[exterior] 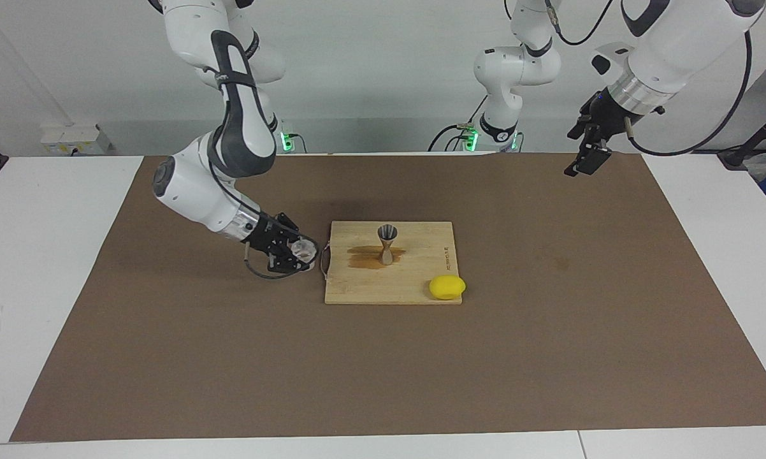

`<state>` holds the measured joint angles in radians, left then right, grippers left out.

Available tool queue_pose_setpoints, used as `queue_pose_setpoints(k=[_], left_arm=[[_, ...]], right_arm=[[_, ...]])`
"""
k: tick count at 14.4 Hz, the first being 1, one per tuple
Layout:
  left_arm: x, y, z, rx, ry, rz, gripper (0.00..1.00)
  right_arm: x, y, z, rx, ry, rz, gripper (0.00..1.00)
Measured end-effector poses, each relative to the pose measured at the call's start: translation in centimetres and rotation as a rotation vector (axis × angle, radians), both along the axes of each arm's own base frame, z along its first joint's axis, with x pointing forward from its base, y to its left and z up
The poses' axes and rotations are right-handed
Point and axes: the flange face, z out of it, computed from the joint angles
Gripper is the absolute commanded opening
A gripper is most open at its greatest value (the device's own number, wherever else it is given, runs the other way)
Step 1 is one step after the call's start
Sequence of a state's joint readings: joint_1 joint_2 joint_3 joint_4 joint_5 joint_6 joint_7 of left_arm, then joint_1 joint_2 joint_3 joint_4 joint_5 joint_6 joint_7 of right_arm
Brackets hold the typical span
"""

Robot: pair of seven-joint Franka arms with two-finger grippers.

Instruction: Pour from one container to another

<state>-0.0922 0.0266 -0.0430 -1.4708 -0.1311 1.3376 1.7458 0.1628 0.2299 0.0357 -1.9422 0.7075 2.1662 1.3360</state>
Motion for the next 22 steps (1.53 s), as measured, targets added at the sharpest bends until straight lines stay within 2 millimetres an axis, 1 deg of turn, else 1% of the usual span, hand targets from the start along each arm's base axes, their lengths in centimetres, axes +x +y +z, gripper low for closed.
queue_pose_setpoints(k=[1, 3, 6, 8, 10, 13, 17, 19, 22], left_arm=[[-0.1, -0.3, 0.0, 0.009, 0.004, 0.032, 1.00], [0.0, -0.2, -0.1, 0.024, 0.014, 0.113, 1.00], [0.1, 0.2, -0.1, 0.057, 0.033, 0.303, 1.00], [0.2, 0.7, 0.1, 0.091, 0.046, 0.526, 1.00], [0.2, 1.3, 0.6, 0.121, 0.054, 0.758, 1.00], [0.0, 2.6, 1.1, 0.164, 0.078, 1.067, 1.00], [0.2, 3.0, 1.2, 0.264, 0.071, 1.515, 1.00], [0.2, 3.1, 1.3, 0.277, 0.071, 1.607, 1.00], [0.0, 2.8, 1.2, 0.284, 0.075, 1.625, 1.00]], right_arm=[[0.0, 1.3, 0.6, 0.002, 0.001, -0.002, 0.00], [0.1, 3.5, 1.9, -0.007, 0.001, -0.005, 0.00], [-0.3, 6.9, 3.4, -0.106, -0.007, 0.020, 0.00], [-0.8, 9.2, 4.0, -0.160, -0.026, 0.030, 0.00], [-1.1, 11.0, 4.3, -0.210, -0.050, 0.027, 0.00], [-1.6, 13.2, 4.9, -0.295, -0.089, 0.046, 0.00], [-1.4, 15.3, 6.3, -0.367, -0.148, 0.067, 0.00], [-1.8, 16.2, 6.2, -0.412, -0.168, 0.109, 0.00], [-2.9, 18.1, 5.8, -0.472, -0.194, 0.180, 0.00]])
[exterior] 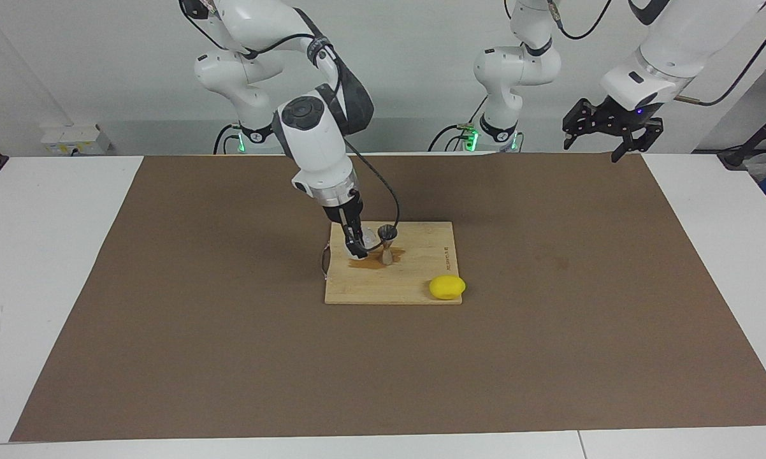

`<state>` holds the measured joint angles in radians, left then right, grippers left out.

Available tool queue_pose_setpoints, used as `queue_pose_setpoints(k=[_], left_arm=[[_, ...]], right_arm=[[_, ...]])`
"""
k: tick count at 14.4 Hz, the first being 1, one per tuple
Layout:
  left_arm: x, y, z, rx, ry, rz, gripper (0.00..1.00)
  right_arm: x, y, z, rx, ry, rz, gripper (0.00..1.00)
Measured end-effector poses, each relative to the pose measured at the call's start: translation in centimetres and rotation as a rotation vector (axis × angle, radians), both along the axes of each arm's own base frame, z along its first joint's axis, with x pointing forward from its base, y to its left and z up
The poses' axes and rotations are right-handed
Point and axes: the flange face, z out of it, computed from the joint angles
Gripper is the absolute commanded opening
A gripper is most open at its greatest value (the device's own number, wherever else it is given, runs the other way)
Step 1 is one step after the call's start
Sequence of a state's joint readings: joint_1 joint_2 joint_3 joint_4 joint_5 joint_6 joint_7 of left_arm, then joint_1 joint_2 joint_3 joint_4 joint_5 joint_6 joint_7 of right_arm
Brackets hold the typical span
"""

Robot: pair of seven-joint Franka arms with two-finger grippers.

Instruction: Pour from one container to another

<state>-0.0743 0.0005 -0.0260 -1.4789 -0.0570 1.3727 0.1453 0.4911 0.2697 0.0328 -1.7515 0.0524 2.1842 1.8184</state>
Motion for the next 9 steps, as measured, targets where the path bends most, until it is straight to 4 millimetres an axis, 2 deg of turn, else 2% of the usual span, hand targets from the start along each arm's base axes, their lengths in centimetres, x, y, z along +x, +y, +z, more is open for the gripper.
queue_pose_setpoints(k=[3, 9], left_arm=[[-0.4, -0.4, -0.4, 0.004, 0.019, 0.004, 1.00], [-0.8, -0.2, -0.5, 0.007, 0.027, 0.012, 1.00]], right_arm=[[-1.1, 1.5, -0.2, -0.070, -0.017, 0.065, 0.00], [-2.4, 2.8, -0.5, -0.194, -0.045, 0.155, 0.00]])
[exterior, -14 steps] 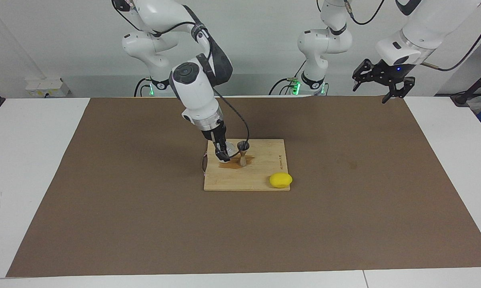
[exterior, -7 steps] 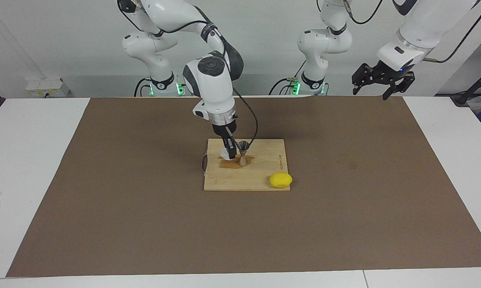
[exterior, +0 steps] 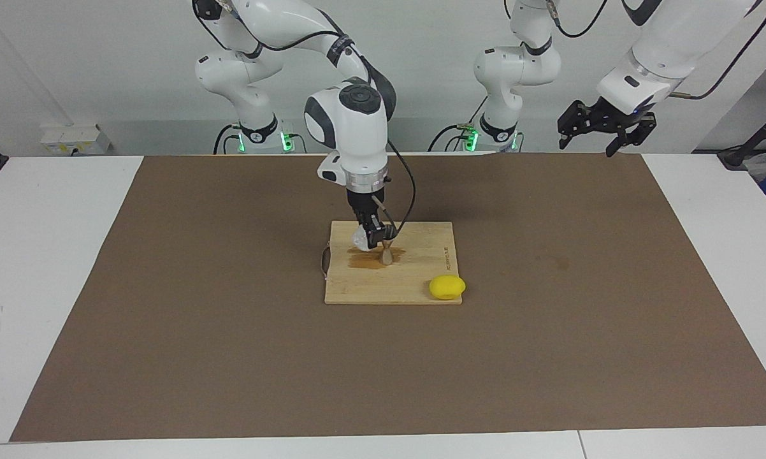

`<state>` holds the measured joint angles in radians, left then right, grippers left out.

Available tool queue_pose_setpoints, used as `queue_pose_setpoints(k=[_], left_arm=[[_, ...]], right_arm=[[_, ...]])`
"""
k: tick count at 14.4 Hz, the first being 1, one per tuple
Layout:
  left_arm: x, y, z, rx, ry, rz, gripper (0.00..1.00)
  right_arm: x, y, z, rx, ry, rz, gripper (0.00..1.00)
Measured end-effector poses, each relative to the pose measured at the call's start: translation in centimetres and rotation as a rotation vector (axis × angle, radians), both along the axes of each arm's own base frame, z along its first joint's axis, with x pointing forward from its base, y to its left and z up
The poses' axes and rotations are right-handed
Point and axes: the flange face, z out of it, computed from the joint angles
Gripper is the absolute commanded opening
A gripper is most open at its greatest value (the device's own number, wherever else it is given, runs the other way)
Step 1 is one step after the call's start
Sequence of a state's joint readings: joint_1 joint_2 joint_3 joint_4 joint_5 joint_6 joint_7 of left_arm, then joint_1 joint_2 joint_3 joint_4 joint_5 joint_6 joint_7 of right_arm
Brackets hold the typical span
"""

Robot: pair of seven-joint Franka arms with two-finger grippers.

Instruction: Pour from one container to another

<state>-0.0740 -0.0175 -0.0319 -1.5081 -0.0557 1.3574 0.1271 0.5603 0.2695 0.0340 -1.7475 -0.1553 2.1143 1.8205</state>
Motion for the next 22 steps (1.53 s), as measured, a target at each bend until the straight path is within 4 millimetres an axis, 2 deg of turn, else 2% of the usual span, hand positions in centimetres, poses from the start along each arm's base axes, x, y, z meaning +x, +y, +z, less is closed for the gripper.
queue_pose_setpoints(k=[8, 15, 19, 22], left_arm=[[0.0, 0.2, 0.2, 0.001, -0.012, 0.005, 1.00], [0.5, 0.7, 0.5, 0.000, -0.052, 0.018, 1.00], [0.8, 2.7, 0.6, 0.003, -0.061, 0.057, 1.00], [0.9, 3.9, 0.6, 0.004, -0.064, 0.080, 1.00]], right_arm=[[-1.5, 2.3, 0.8, -0.072, -0.064, 0.079, 0.00], [-1.4, 2.1, 0.9, -0.091, -0.079, 0.086, 0.00], [-1.2, 1.8, 0.8, -0.002, -0.019, 0.018, 0.00], [-0.1, 0.2, 0.8, 0.067, 0.024, -0.058, 0.00]])
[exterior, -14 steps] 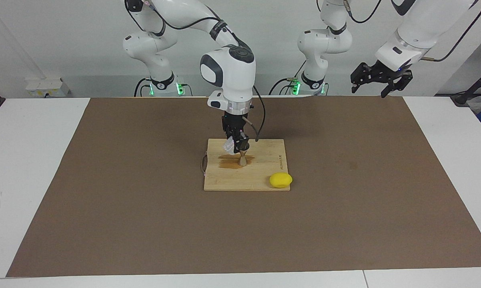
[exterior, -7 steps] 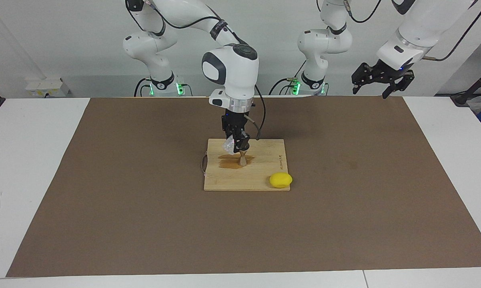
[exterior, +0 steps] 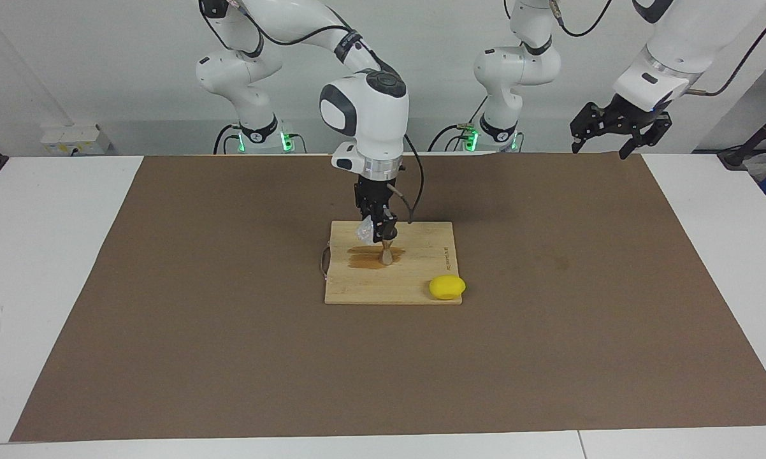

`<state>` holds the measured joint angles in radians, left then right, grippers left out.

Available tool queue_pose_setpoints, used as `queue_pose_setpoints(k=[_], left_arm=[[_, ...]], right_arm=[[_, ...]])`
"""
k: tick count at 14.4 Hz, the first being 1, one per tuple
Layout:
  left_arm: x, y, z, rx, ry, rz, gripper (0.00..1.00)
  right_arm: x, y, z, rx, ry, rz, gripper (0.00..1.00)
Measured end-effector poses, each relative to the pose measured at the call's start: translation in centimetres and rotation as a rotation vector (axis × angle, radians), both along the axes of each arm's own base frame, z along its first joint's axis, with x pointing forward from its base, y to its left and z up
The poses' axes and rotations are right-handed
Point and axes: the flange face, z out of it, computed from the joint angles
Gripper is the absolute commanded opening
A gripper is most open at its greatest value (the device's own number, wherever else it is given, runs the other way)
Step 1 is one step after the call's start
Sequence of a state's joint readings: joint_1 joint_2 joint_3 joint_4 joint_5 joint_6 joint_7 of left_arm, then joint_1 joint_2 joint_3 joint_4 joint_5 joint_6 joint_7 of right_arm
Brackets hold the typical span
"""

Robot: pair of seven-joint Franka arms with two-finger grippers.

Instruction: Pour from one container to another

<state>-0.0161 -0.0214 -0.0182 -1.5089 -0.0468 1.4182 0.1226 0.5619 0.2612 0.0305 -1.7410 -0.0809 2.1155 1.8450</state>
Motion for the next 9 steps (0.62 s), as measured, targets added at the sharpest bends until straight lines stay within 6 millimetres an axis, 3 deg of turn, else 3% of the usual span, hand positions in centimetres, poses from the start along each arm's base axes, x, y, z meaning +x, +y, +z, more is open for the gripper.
queue_pose_setpoints(k=[5, 7, 9], left_arm=[[0.1, 1.1, 0.1, 0.003, -0.009, 0.021, 1.00], [0.2, 1.1, 0.1, 0.009, -0.015, 0.024, 1.00], [0.3, 1.2, 0.2, 0.014, -0.021, 0.034, 1.00]], right_arm=[[2.7, -4.4, -0.8, 0.149, 0.103, -0.146, 0.00], [3.9, -7.3, -1.9, 0.225, 0.156, -0.197, 0.00], [5.2, -11.7, -3.4, 0.305, 0.206, -0.253, 0.00]])
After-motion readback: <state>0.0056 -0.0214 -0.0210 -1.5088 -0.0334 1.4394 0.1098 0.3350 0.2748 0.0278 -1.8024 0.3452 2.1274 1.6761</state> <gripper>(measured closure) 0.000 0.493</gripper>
